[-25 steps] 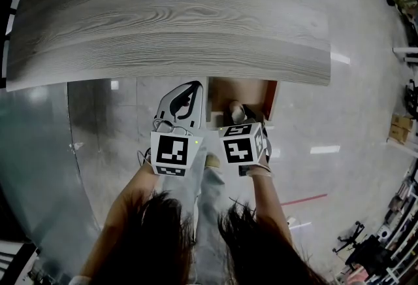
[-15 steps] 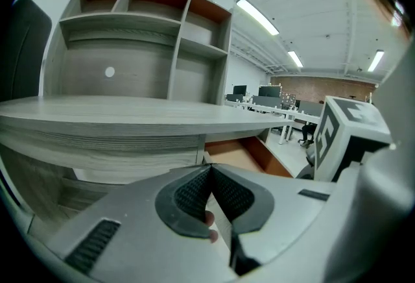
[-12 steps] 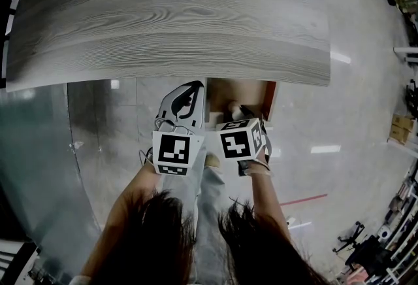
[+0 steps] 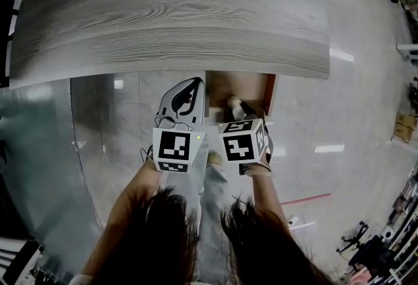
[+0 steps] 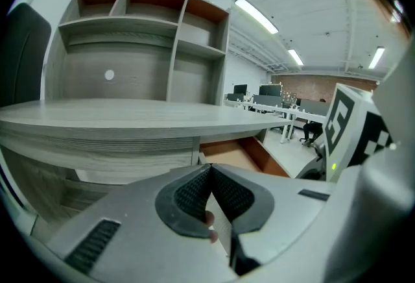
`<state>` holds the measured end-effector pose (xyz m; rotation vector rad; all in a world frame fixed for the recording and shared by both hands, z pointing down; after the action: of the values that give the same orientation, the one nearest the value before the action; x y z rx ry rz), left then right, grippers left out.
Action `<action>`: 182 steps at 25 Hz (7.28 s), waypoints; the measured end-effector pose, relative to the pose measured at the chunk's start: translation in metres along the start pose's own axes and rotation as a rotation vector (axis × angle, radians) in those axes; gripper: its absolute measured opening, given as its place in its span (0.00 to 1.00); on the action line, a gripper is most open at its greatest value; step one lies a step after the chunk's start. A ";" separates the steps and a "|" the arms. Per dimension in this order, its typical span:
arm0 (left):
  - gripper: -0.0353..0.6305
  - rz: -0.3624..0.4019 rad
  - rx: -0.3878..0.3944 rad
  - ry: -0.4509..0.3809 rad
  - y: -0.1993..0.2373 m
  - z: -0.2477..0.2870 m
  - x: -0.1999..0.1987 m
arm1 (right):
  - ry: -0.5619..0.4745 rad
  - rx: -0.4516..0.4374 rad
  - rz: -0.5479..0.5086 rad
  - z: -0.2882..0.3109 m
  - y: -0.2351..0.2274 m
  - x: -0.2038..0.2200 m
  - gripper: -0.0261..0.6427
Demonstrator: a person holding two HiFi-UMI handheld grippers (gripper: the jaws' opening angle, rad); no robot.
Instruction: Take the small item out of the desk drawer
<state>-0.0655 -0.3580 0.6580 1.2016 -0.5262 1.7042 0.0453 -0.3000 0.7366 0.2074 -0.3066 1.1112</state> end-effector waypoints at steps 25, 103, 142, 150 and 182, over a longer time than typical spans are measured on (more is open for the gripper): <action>0.07 0.054 -0.024 -0.007 -0.059 -0.055 -0.026 | -0.249 0.032 -0.009 -0.081 -0.013 0.005 0.29; 0.07 0.023 0.008 -0.128 -0.210 -0.361 -0.178 | -0.747 0.135 -0.065 -0.452 0.080 0.065 0.29; 0.07 0.083 0.031 -0.311 -0.247 -0.554 -0.160 | -0.948 0.255 -0.103 -0.580 0.193 0.161 0.29; 0.07 0.077 0.040 -0.326 -0.254 -0.587 -0.151 | -0.999 0.267 -0.079 -0.600 0.217 0.185 0.29; 0.07 0.109 -0.009 -0.412 -0.320 -0.570 -0.205 | -1.189 0.248 -0.138 -0.667 0.156 0.195 0.29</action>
<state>-0.0465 0.1324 0.1798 1.5518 -0.8596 1.5422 0.0760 0.1422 0.1786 1.0998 -1.1846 0.7752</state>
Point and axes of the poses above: the fingertips, and each gripper's own axes: z forward along the fingers, y to its left, x out of its underside, the point moved 3 cm from there along -z, backward along the fingers, and after that the axes turned 4 degrees about -z, right-handed, at the moved point
